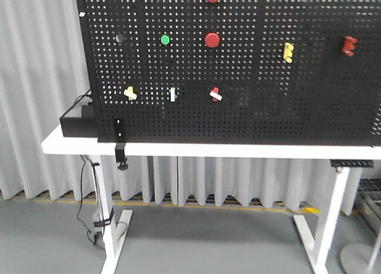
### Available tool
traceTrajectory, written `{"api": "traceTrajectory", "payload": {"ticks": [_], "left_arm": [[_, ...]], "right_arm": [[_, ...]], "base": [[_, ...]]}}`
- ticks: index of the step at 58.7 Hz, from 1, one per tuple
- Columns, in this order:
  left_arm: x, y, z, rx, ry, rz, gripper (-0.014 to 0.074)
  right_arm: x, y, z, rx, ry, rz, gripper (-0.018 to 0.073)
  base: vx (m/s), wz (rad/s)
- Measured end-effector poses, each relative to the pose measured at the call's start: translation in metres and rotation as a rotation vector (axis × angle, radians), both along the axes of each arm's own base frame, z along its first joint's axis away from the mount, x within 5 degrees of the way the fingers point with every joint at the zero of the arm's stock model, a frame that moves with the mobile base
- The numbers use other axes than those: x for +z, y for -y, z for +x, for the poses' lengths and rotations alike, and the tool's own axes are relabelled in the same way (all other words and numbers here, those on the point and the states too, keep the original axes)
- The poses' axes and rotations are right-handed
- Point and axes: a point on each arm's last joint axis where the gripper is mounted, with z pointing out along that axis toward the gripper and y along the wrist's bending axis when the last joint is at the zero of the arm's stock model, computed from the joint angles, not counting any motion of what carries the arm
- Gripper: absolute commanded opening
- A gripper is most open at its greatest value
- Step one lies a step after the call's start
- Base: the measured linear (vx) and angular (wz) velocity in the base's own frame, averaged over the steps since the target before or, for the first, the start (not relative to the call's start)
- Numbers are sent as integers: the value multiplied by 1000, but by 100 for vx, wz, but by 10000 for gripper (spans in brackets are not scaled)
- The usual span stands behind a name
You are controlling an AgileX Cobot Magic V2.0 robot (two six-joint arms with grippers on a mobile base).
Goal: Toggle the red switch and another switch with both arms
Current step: 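Drive the base forward up to the black pegboard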
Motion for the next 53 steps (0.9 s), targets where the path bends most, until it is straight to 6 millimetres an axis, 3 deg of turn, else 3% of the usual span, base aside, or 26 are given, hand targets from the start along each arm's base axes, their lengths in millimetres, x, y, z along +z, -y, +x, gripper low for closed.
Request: {"api": "traceTrajectory", "payload": {"ticks": [53], "left_arm": [[0, 0, 0, 0, 0, 0, 3]], "right_arm": [[0, 0, 0, 0, 0, 0, -6]], "base": [[41, 1]]}}
